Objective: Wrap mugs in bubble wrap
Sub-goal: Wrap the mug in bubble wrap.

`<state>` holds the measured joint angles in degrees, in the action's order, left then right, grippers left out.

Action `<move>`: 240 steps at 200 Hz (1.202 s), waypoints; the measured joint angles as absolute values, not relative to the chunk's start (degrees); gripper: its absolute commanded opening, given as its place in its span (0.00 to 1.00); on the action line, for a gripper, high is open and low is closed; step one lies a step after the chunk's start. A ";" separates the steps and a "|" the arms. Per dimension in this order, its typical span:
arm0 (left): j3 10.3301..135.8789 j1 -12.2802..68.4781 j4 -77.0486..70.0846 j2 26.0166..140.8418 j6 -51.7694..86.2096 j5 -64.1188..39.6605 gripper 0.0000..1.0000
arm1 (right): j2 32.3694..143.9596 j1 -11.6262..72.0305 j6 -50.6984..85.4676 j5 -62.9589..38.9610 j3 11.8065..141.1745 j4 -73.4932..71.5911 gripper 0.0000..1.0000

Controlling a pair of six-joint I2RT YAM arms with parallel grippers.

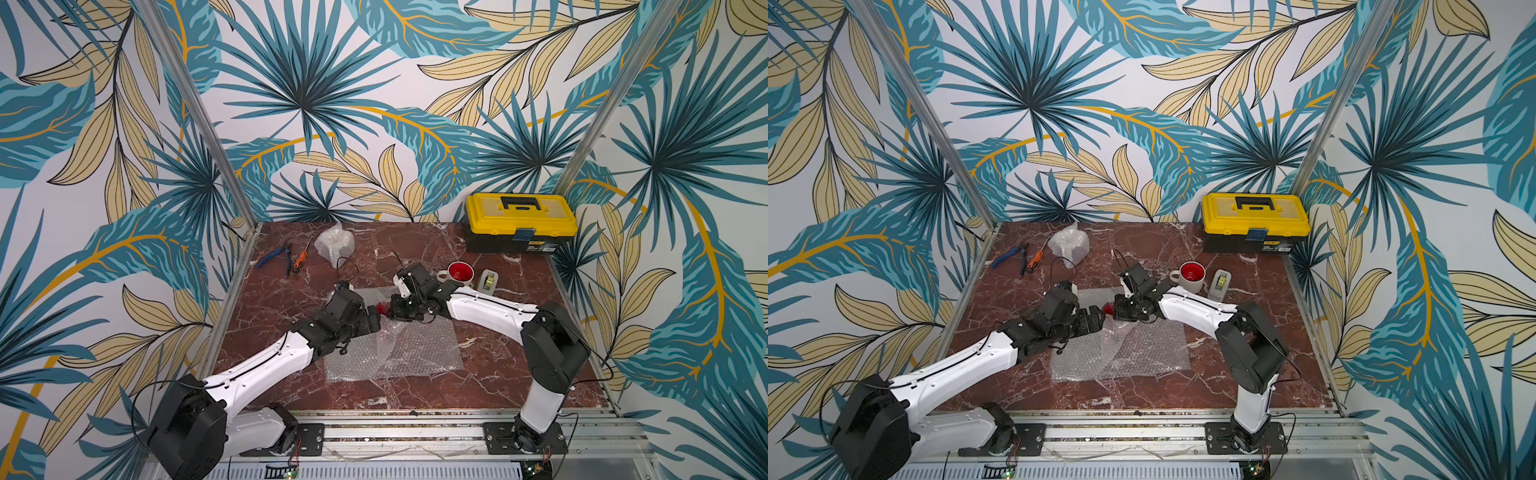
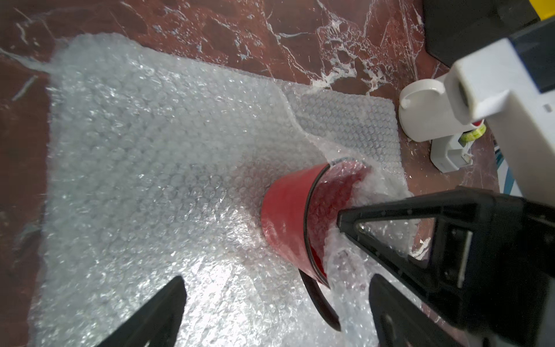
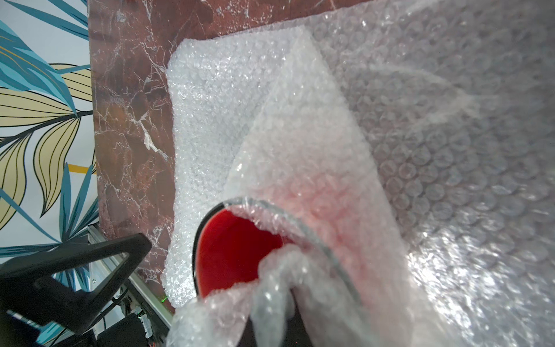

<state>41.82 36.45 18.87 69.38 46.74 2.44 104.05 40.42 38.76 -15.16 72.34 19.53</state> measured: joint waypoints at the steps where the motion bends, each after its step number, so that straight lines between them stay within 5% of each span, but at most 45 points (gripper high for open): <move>1: 41.82 36.45 18.79 69.38 46.74 2.37 0.98 | 104.07 40.45 38.76 -15.18 72.36 19.55 0.08; 74: 41.91 36.42 15.20 78.15 45.71 1.06 0.96 | 104.16 40.42 39.03 -17.08 74.26 22.61 0.15; 143: 41.93 36.16 12.82 80.99 47.24 1.32 0.96 | 96.60 39.97 37.95 -16.75 74.32 23.03 0.42; 183: 42.22 36.01 12.62 81.69 47.59 1.30 0.96 | 86.70 39.94 33.71 -7.11 71.33 26.59 0.58; 205: 42.26 35.99 12.62 81.76 47.59 1.30 0.96 | 87.35 39.88 31.29 -2.68 71.11 30.24 0.70; 240: 42.26 35.94 12.62 81.78 47.62 1.30 0.96 | 91.96 39.86 28.53 -1.10 71.20 33.30 0.74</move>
